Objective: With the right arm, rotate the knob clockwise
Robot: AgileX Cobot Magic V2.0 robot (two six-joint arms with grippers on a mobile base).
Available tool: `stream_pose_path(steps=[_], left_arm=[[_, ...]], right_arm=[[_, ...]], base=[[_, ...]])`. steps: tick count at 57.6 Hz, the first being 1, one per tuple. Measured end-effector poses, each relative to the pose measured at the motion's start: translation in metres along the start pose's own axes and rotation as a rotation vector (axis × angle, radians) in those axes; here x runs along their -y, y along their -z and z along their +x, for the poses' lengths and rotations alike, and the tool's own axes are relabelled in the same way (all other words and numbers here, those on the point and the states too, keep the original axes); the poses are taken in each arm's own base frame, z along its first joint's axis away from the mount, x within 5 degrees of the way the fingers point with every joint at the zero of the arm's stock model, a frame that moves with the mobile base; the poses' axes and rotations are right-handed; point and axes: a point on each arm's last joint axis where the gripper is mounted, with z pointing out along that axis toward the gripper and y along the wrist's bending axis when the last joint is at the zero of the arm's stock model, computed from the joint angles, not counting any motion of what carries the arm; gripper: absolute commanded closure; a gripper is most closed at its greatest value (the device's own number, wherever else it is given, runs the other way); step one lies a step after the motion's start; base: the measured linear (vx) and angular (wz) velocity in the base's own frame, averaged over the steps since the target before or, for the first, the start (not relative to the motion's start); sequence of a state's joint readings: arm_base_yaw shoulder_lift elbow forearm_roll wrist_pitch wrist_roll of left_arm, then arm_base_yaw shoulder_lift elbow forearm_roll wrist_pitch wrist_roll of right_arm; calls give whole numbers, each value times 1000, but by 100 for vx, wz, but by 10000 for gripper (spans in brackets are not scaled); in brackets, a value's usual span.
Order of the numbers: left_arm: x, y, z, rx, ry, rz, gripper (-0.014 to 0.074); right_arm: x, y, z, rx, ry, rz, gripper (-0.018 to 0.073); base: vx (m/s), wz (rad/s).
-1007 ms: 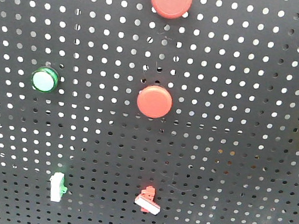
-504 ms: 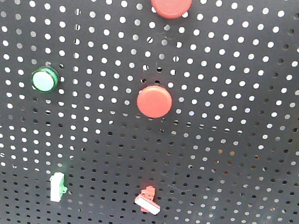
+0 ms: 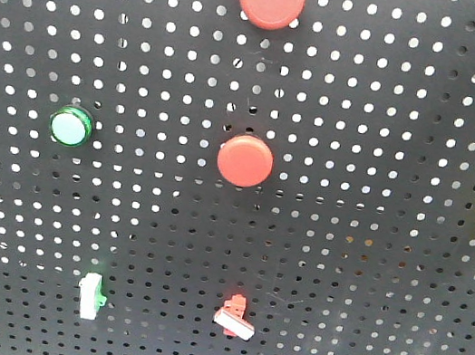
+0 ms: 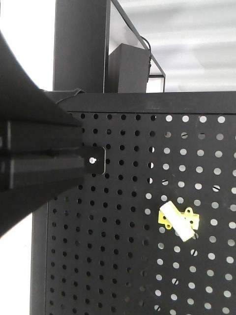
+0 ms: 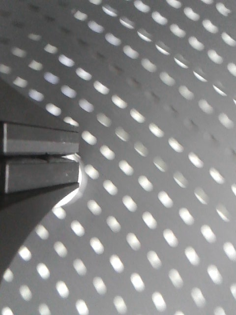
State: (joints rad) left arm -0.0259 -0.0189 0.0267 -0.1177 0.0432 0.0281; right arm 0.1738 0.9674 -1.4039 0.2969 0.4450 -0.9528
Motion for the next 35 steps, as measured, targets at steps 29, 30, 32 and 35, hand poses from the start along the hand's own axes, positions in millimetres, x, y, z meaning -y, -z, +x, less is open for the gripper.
stream_pose_path(steps=[29,30,32,35], left_arm=[[0,0,0,0,0,0,603],[0,0,0,0,0,0,603],[0,0,0,0,0,0,603],[0,0,0,0,0,0,603]], right_arm=[[1,13,-3,-12,31,4,368],[2,14,-4,-9,32,7,368],[2,16,-4,-6,32,9,368],[2,17,-5,-6,38,13,368]], base=[[0,0],[0,0],[0,0],[0,0]])
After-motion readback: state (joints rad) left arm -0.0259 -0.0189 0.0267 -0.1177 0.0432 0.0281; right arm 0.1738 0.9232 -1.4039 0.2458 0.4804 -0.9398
